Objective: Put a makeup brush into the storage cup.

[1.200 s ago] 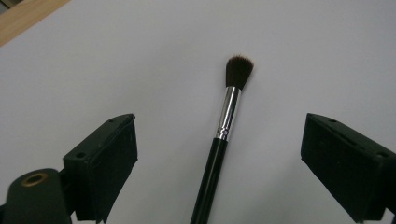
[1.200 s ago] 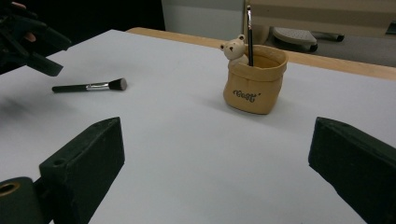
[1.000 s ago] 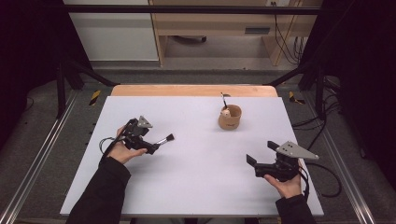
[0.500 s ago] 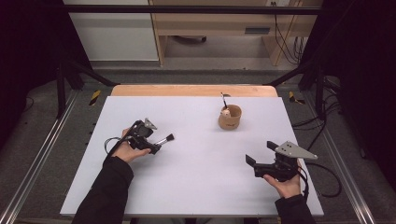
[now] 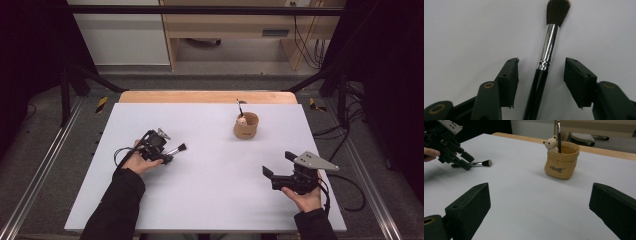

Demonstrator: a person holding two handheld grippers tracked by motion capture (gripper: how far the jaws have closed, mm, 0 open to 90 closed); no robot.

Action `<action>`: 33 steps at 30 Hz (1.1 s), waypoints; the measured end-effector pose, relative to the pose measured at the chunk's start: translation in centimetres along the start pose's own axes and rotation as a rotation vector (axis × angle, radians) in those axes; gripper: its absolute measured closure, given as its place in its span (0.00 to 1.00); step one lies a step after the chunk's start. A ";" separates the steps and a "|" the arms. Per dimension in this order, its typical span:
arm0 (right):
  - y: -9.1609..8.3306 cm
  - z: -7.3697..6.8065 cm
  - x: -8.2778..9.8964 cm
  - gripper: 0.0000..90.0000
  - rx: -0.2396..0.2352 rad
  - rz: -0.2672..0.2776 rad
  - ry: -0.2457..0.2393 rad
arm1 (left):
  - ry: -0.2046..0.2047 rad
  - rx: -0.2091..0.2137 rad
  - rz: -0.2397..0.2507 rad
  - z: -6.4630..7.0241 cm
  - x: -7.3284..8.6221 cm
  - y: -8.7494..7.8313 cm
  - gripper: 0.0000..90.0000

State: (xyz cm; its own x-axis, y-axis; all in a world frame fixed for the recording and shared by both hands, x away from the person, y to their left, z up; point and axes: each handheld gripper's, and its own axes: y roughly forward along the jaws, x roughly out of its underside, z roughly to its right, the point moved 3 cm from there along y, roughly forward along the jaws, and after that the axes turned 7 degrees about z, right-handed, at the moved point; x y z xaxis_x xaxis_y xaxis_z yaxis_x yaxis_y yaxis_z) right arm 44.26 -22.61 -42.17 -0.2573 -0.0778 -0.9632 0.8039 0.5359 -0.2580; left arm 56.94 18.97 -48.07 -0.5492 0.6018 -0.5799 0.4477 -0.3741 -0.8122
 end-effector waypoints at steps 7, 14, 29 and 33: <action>0.0 0.0 0.0 0.05 0.001 -0.006 0.004 | -0.024 0.019 -0.005 0.1 -0.1 0.0 0.62; 0.1 -0.1 0.1 0.05 0.000 -0.008 0.004 | -0.027 0.023 -0.014 0.3 -0.1 -0.1 0.70; 0.1 -0.1 0.1 0.05 -0.002 -0.011 0.001 | -0.046 0.034 -0.031 0.4 0.0 -0.3 0.86; 0.2 -0.1 0.1 0.05 -0.002 -0.013 0.004 | -0.043 0.037 -0.040 0.4 0.0 -0.4 0.86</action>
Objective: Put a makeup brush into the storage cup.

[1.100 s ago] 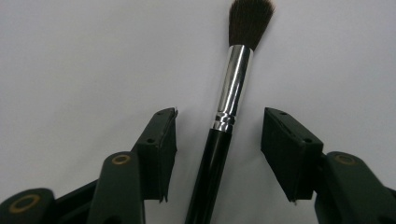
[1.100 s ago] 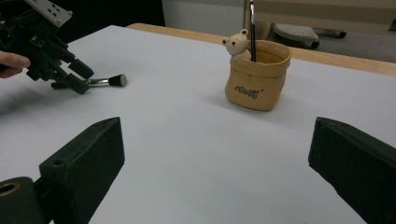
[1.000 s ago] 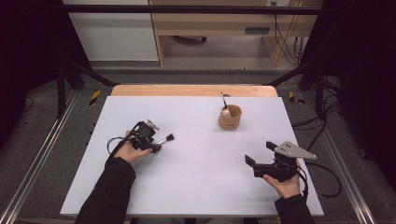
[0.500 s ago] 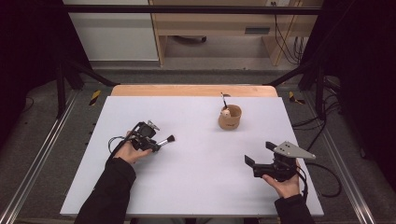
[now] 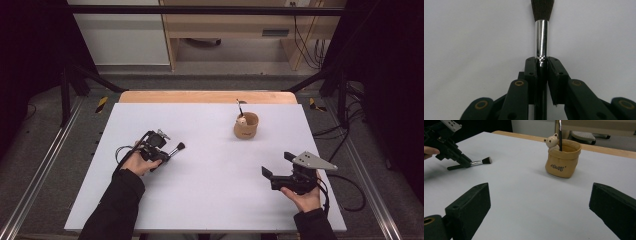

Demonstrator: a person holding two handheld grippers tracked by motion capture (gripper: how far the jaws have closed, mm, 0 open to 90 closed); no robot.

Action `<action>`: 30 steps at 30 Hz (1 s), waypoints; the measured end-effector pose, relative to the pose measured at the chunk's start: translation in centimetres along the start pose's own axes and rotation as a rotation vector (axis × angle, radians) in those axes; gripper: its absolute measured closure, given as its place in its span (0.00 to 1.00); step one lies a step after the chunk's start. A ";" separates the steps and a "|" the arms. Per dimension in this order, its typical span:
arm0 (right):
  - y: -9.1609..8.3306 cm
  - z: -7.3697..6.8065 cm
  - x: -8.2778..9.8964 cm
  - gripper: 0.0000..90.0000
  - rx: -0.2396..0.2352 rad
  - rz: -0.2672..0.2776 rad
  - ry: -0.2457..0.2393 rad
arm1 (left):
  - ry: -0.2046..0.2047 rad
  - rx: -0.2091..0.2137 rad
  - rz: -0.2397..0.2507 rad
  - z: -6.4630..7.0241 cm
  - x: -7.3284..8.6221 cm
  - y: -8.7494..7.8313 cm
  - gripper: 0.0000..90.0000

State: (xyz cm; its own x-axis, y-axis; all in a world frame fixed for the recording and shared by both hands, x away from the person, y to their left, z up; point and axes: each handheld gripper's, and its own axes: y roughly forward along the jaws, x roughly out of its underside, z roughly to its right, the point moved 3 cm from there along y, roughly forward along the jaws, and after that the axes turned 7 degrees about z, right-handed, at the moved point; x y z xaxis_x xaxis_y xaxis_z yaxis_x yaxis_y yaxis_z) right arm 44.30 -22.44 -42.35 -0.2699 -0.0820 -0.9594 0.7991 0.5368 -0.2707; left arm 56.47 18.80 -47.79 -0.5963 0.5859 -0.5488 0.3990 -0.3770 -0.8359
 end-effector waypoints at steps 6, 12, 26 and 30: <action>0.1 0.0 0.0 0.05 -0.003 -0.004 -0.002 | 0.042 0.018 -0.046 0.2 -0.5 0.1 0.77; 0.0 0.0 0.0 0.05 -0.005 -0.003 0.002 | 0.051 0.017 -0.085 0.3 -0.9 0.3 0.77; 0.0 -0.1 0.0 0.05 -0.009 -0.006 -0.001 | 0.058 0.014 -0.127 0.7 -1.1 0.3 0.86; 0.0 -0.1 -0.1 0.05 -0.007 -0.003 0.000 | 0.062 0.015 -0.128 0.7 -1.1 0.3 0.87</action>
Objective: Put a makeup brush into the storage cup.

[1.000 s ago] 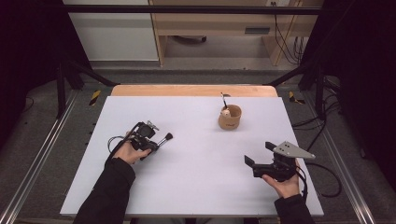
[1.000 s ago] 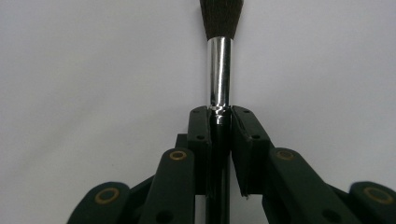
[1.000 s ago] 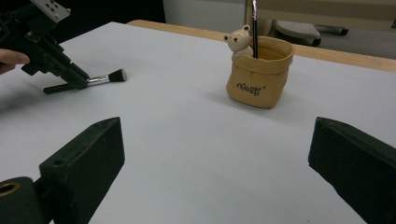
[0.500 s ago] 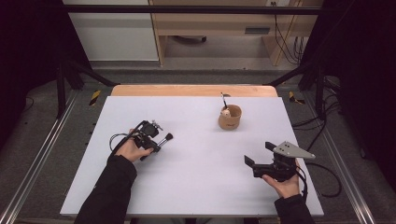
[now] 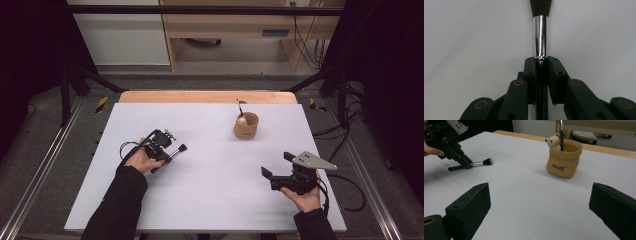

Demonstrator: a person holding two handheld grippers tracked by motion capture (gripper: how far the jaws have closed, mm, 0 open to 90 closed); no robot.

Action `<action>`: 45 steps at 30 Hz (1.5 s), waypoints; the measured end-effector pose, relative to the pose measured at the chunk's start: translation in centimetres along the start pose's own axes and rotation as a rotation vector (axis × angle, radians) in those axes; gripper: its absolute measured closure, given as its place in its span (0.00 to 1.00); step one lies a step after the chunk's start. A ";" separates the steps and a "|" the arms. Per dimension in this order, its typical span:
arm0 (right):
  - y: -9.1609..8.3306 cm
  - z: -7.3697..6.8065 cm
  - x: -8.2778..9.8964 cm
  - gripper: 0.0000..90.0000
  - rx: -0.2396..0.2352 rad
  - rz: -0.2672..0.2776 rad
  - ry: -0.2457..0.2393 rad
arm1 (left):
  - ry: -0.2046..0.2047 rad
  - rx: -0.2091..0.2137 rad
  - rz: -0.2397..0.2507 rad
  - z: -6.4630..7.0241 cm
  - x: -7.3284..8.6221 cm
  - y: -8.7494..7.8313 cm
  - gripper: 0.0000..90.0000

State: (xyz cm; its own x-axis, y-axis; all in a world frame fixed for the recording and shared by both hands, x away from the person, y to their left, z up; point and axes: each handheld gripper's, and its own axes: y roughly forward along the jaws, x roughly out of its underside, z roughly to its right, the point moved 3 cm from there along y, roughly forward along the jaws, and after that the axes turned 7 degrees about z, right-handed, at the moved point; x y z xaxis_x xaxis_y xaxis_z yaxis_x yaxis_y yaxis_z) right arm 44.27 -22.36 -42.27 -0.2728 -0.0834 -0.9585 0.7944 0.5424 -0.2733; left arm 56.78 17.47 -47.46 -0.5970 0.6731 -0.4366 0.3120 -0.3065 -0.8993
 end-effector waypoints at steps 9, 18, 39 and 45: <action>0.0 0.0 0.0 0.05 -0.003 0.000 0.003 | 0.031 0.001 0.003 -0.1 0.0 -0.2 0.87; 0.0 0.0 0.0 0.05 -0.006 0.002 0.006 | 0.046 -0.026 0.065 0.1 0.1 -2.1 0.87; -0.1 -0.2 -0.3 0.05 -0.013 0.021 0.020 | 0.055 -0.054 0.210 1.7 0.0 -5.7 0.87; -0.1 -0.3 -0.4 0.05 -0.013 0.022 0.018 | 0.067 -0.060 0.273 2.9 -0.1 -6.7 0.87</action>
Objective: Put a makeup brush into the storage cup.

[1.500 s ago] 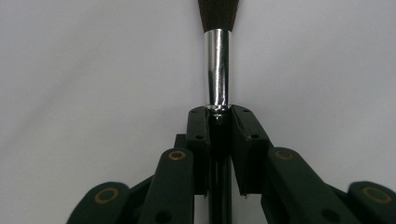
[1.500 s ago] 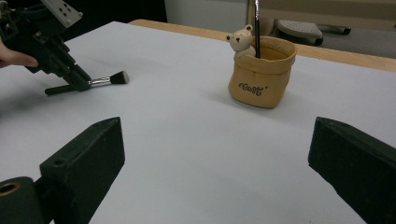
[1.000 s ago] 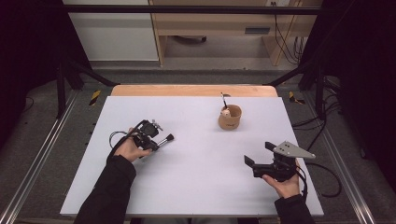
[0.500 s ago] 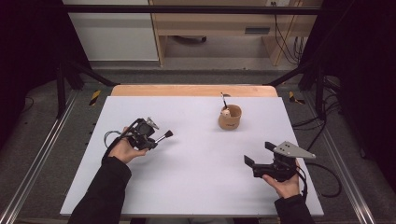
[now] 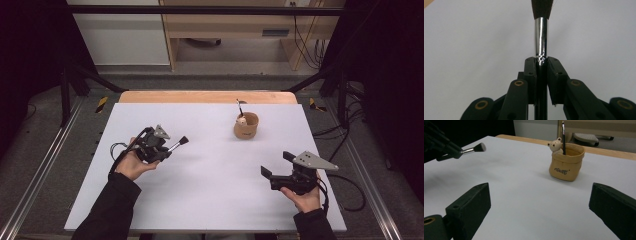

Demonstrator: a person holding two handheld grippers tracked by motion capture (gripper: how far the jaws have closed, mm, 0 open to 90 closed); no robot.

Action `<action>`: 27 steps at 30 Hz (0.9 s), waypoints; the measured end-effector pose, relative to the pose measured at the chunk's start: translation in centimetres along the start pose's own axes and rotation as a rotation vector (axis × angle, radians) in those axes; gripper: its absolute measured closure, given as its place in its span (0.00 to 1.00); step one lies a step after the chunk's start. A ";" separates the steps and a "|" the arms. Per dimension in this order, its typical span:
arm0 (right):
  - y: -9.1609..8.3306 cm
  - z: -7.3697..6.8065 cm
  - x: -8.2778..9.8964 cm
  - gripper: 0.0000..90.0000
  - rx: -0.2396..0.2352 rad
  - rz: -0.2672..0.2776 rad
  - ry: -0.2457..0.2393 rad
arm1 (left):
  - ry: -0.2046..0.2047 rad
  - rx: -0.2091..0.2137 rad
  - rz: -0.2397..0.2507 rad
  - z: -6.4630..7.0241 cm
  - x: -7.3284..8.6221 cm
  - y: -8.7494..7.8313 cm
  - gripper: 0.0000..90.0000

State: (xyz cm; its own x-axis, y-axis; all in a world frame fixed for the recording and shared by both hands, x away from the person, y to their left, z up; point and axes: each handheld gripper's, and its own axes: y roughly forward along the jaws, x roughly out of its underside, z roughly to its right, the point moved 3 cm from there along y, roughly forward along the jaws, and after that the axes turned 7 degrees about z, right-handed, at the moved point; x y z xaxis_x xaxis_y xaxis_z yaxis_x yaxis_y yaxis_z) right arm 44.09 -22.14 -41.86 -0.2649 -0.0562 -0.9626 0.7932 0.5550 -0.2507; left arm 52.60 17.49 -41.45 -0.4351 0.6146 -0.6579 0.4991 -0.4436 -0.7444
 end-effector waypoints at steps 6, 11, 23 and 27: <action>0.0 -0.1 -0.1 0.05 -0.002 0.007 0.006 | -0.003 -0.009 0.057 0.8 -0.1 -0.8 0.87; 0.0 -0.2 -0.1 0.05 -0.003 0.007 0.005 | -0.007 -0.007 0.093 1.6 -0.1 -1.3 0.87; 0.1 -0.4 -0.3 0.05 -0.012 0.018 0.026 | -0.044 -0.020 0.167 2.9 0.3 -2.1 0.87; 0.2 -0.5 -0.3 0.05 -0.015 0.016 0.028 | -0.065 -0.027 0.211 3.5 0.6 -2.4 0.87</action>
State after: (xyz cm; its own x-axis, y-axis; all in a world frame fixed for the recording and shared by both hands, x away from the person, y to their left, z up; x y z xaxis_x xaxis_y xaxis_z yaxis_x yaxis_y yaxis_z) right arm 44.05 -21.54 -41.61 -0.2672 -0.0241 -0.9633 0.7895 0.5677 -0.2331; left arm 48.54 16.60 -40.45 -0.3657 0.4663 -0.8055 0.6041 -0.5395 -0.5865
